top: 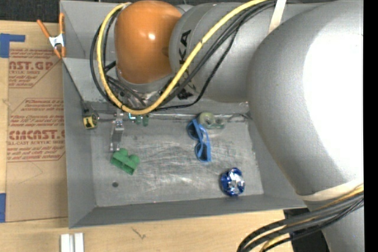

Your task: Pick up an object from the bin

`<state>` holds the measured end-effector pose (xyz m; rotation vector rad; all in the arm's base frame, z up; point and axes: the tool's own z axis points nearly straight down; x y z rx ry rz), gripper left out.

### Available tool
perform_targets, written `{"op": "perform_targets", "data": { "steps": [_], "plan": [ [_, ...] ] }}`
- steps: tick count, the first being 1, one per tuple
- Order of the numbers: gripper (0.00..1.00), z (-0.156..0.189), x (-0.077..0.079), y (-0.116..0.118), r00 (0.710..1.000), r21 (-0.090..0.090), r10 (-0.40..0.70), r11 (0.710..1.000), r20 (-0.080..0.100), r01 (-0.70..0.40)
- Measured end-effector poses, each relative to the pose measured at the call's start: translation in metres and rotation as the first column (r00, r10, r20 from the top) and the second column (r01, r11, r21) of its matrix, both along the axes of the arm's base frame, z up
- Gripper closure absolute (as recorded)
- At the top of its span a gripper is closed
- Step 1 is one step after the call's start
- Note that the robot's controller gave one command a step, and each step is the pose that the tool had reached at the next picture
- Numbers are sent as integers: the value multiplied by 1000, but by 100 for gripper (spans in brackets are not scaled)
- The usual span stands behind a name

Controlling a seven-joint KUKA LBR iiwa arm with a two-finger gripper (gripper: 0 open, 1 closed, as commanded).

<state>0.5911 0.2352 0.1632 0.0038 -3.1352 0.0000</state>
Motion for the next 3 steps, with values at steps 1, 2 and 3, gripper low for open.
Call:
{"op": "perform_targets", "data": {
  "steps": [1, 2, 3],
  "plan": [
    [0, -92, -46, -53, 998, 6, -57, 998, 15, 56],
    [100, -88, -45, -50, 999, 7, -53, 999, 13, 52],
    [100, 44, -39, -35, 998, 4, -66, 998, 13, 66]
  ]
}}
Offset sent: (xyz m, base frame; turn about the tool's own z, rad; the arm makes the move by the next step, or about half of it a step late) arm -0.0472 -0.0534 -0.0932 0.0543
